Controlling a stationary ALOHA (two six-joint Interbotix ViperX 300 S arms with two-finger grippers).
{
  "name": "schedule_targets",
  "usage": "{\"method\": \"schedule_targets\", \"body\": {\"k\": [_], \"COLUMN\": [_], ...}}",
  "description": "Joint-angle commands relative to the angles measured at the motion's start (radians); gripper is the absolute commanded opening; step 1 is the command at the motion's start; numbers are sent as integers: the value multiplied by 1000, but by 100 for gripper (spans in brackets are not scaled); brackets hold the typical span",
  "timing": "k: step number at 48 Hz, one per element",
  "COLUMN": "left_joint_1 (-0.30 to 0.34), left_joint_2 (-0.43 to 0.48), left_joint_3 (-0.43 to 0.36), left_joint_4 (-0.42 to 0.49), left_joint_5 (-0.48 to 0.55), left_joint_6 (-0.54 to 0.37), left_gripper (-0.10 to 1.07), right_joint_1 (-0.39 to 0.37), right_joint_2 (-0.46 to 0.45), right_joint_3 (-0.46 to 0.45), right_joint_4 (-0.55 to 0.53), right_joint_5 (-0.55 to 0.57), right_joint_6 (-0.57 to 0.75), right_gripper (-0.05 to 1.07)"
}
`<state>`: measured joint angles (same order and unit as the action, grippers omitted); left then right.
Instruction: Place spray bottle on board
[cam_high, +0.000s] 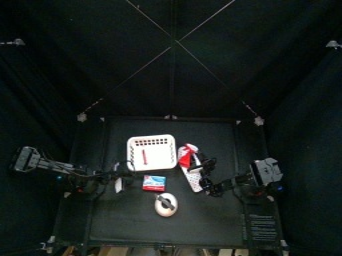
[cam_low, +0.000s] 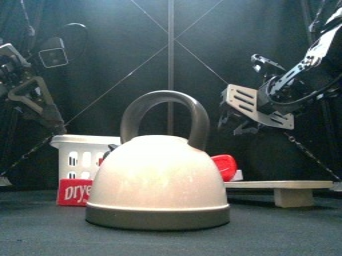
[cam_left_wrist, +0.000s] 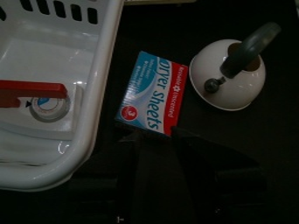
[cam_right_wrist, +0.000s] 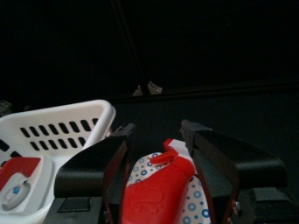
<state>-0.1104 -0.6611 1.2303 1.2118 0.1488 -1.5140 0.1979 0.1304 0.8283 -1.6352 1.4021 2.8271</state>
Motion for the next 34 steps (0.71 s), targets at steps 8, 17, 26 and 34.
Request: {"method": "schedule_targets", "body": {"k": [8,17,26,34], "left_joint_1": [2,2,2,3], "left_joint_2": [0,0,0,0], "left_joint_3": [-11,-11,-11,-11], "left_joint_4": [0,0,0,0], "left_joint_5": [-3,-3,-3,-3], "left_joint_6": [0,0,0,-2], "left_gripper": [75,75,75,75], "right_joint_1": [-23,-49,-48,-49], "right_joint_2": [-163,-225,-229,-235], "right_joint_3": [38,75,86,87], "right_joint_4": [-5,-3,0,0], "right_joint_5": [-210,-304,-331,-364], "right_joint_6": [3,3,3,-3], "right_gripper": [83,83,83,83]}}
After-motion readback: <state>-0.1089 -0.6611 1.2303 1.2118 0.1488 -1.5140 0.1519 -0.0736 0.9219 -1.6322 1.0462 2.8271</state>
